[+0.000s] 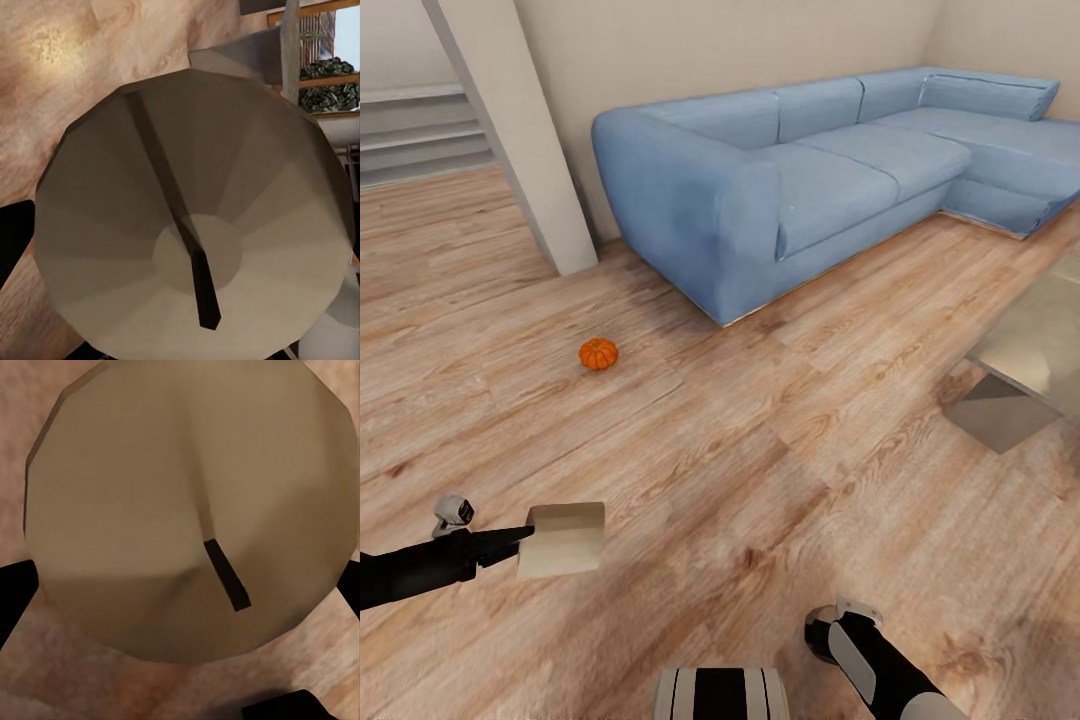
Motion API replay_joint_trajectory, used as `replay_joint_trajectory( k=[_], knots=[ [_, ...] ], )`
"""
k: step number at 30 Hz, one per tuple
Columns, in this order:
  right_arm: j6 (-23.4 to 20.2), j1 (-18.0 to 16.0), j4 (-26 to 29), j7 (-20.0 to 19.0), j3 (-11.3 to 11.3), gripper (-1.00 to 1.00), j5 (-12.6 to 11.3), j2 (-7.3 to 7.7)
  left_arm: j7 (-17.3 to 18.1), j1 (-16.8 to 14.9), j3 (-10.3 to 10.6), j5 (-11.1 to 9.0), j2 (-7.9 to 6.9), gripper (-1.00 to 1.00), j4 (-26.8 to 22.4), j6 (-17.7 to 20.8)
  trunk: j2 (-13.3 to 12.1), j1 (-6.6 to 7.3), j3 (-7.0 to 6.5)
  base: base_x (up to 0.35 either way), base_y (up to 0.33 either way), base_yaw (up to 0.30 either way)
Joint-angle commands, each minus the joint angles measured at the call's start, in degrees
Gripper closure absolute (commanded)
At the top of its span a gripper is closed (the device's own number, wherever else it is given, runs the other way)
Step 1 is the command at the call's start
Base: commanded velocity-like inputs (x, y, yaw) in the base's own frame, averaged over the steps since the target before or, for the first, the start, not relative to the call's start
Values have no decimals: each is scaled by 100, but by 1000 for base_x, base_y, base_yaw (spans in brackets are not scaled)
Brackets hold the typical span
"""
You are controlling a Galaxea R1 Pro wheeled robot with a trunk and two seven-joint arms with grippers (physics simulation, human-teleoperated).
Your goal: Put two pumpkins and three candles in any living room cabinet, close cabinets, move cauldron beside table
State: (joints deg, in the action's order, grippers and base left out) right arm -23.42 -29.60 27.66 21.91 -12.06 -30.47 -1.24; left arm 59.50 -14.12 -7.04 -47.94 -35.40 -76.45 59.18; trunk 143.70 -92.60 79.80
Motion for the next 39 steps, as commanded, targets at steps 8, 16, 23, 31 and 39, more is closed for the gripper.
replay_joint_trajectory(
  k=[8,16,23,31,39],
  knots=[
    [-14,-2,9,51,-42,-100,-64,1,9,-3,-8,4,14,100,239,-41,2,1,4,0,0,0],
    [-14,-1,8,51,-42,100,-64,-1,9,-3,-8,9,18,100,262,-47,2,1,4,0,0,0],
    [-14,-1,9,51,-42,100,-64,-3,9,-3,-8,13,24,100,263,-47,2,1,4,0,0,0],
    [-14,0,9,51,-42,100,-64,-8,9,-3,-8,13,18,100,263,-47,2,1,4,0,0,0],
    [-14,0,10,51,-42,100,-64,-8,2,-3,-8,22,20,100,263,-47,-1,6,-40,0,0,0]
  ],
)
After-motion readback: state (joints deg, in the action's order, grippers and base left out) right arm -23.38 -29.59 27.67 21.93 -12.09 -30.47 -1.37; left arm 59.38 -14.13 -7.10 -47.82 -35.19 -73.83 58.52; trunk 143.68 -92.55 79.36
